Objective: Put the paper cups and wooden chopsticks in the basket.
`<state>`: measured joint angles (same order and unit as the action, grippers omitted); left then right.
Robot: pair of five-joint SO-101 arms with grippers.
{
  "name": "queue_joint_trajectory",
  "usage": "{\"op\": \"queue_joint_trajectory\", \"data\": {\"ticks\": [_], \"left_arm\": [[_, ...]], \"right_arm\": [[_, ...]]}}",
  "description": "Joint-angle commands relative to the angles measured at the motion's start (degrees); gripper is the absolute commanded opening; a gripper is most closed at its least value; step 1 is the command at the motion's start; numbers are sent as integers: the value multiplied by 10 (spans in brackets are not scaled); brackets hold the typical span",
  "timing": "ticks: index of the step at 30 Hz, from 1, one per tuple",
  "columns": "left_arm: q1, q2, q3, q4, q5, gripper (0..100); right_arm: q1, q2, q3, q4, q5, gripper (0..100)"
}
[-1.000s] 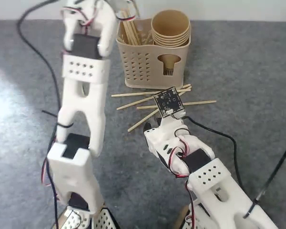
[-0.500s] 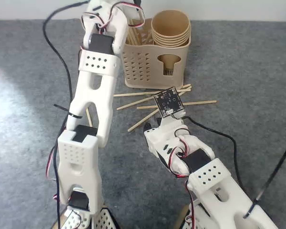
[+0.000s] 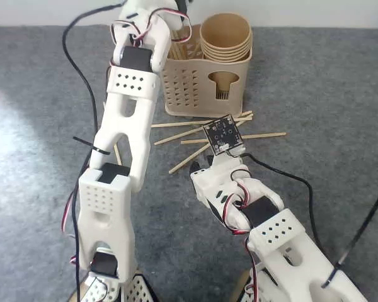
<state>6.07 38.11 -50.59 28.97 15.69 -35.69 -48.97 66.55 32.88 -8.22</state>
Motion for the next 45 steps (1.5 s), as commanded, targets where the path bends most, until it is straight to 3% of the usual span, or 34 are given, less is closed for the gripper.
{"op": "queue_joint_trajectory", "data": {"ticks": [1,6,22,34,37,40,45], "left_arm": [[-3,-17,-41,33,1,309],[-4,-17,-109,105,1,309],[-31,-17,-458,476,0,309],[-111,-117,-454,716,-2,309],[-121,-157,-432,719,-2,309],[-127,-200,-345,719,-1,309],[-106,-302,-70,716,0,309]], "right_arm": [[0,-17,-4,-13,12,125],[0,-17,-4,-13,12,125],[0,-17,-4,-13,12,125],[0,-15,-4,-8,10,125],[0,-14,-5,-8,9,126],[1,-14,-5,-8,9,126],[5,-17,-5,-8,11,126]]}}
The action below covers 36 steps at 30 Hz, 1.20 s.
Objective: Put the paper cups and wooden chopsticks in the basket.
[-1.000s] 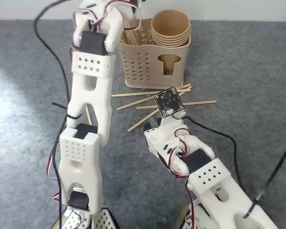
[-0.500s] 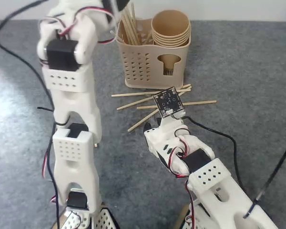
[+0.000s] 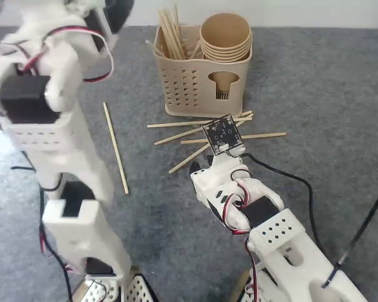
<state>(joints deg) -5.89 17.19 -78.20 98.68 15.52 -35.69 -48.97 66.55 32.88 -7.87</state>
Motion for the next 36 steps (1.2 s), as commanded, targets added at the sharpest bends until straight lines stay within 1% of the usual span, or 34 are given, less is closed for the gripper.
{"op": "queue_joint_trajectory", "data": {"ticks": [1,3,6,12,19,22,25,27,31,32,34,36], "left_arm": [[21,-113,262,18,2,309],[38,-151,360,9,1,309],[42,-204,481,-37,-2,309],[-25,-275,702,-158,-2,309],[-91,-265,939,-366,1,309],[-98,-238,1011,-419,0,309],[-98,-193,1050,-447,0,308],[-98,-157,1052,-458,0,287],[-105,-94,1035,-480,-3,158],[-105,-81,1027,-481,-11,141],[-105,-53,1011,-478,-38,141],[-105,-26,997,-478,-43,151]], "right_arm": [[13,-17,-6,-8,6,126],[29,-17,-8,-11,5,126],[41,-17,-16,-8,5,126],[42,-17,-16,-8,5,126],[41,-17,-16,-8,5,126],[41,-17,-16,-8,5,126],[41,-17,-16,-8,5,126],[41,-17,-16,-8,5,126],[41,-17,-16,-8,5,126],[41,-17,-16,-8,5,126],[42,-17,-16,-8,5,126],[42,-17,-16,-8,5,126]]}}
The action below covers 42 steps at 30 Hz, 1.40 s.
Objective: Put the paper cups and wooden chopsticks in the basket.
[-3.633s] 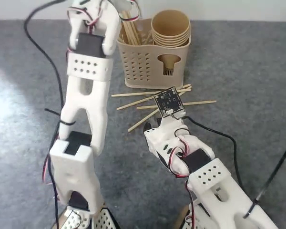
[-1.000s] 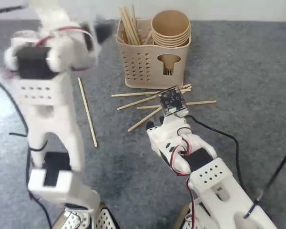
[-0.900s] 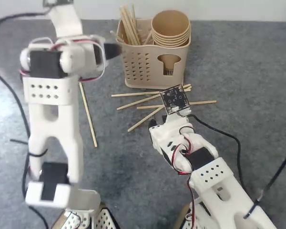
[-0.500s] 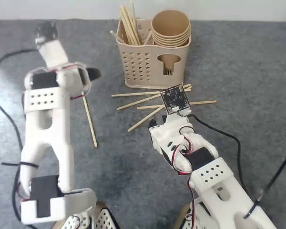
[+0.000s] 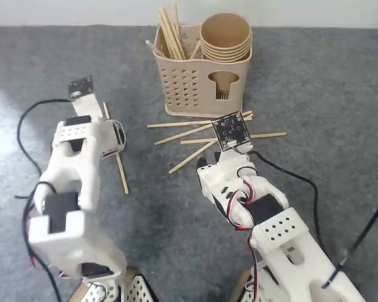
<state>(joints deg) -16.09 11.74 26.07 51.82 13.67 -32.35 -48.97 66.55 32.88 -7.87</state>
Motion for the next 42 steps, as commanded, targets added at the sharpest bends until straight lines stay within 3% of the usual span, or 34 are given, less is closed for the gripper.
{"op": "queue_joint_trajectory", "data": {"ticks": [1,9,13,23,28,33,37,42], "left_arm": [[-1,41,-52,-11,-25,153],[0,87,-106,30,-27,130],[1,90,-103,33,-26,2],[2,74,-106,96,-25,13],[5,-44,-107,120,-26,13],[58,-243,-107,113,-28,13],[124,-371,-104,45,-26,13],[200,-440,-108,-50,-25,13]], "right_arm": [[8,-17,-16,-8,5,126],[9,-18,-17,-8,5,126],[10,-18,-18,-8,5,126],[10,-18,-18,-8,5,126],[10,-18,-18,-8,5,126],[9,-18,-18,-8,5,126],[10,-18,-18,-8,5,126],[10,-18,-18,-8,5,126]]}}
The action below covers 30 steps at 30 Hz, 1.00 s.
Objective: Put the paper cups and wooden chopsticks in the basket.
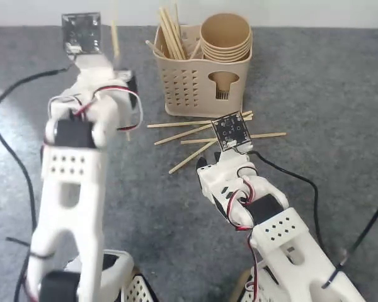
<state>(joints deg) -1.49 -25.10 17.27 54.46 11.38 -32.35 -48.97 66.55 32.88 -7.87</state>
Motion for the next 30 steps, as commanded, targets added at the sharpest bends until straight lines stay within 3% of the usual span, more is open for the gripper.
{"op": "queue_joint_trajectory", "data": {"ticks": [1,12,27,30], "left_arm": [[66,-74,-22,-100,-3,13],[101,94,-159,-345,-4,13],[96,431,-436,-345,-5,13],[88,447,-441,-330,-5,75]], "right_arm": [[10,-18,-18,-8,5,126],[10,-18,-18,-8,7,126],[11,-18,-18,-8,9,126],[11,-18,-18,-8,9,126]]}}
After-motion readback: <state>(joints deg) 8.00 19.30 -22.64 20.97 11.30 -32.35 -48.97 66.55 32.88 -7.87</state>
